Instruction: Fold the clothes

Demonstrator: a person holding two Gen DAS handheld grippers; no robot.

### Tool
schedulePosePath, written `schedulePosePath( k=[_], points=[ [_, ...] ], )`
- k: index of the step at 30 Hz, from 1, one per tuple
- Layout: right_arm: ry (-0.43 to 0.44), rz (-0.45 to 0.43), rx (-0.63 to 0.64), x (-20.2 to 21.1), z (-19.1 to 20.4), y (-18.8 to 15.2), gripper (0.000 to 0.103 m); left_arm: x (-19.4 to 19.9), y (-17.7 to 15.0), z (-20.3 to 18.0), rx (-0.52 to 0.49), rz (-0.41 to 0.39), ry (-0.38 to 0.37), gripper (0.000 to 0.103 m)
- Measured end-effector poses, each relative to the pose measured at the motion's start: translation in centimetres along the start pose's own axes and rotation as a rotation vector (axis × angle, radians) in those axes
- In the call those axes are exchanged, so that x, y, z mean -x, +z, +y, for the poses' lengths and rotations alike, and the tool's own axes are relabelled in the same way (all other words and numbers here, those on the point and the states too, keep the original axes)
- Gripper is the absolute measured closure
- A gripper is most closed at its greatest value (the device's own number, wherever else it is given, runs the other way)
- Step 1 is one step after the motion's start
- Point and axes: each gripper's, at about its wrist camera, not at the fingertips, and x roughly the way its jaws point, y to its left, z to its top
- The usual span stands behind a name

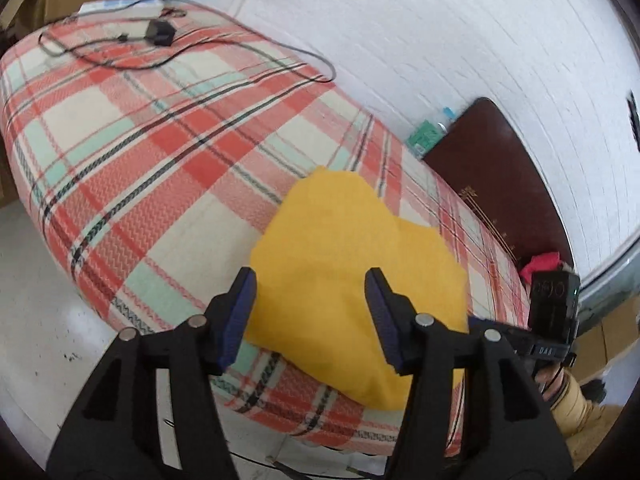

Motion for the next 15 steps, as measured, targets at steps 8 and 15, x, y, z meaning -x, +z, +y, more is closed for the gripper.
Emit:
schedulePosePath(
  k=[8,15],
  points=[
    [-0.139,-0.022,0.276,0.2,4.0,-0.2,0.062,-4.8,-3.4,-3.6,-0.126,0.081,0.048,0.045],
    [-0.172,0.024,0.261,-0.7,2.9,-1.6,0.061,-4.2,-4.6,-5.0,-0.095,0.017,0.116,0.039]
  ],
)
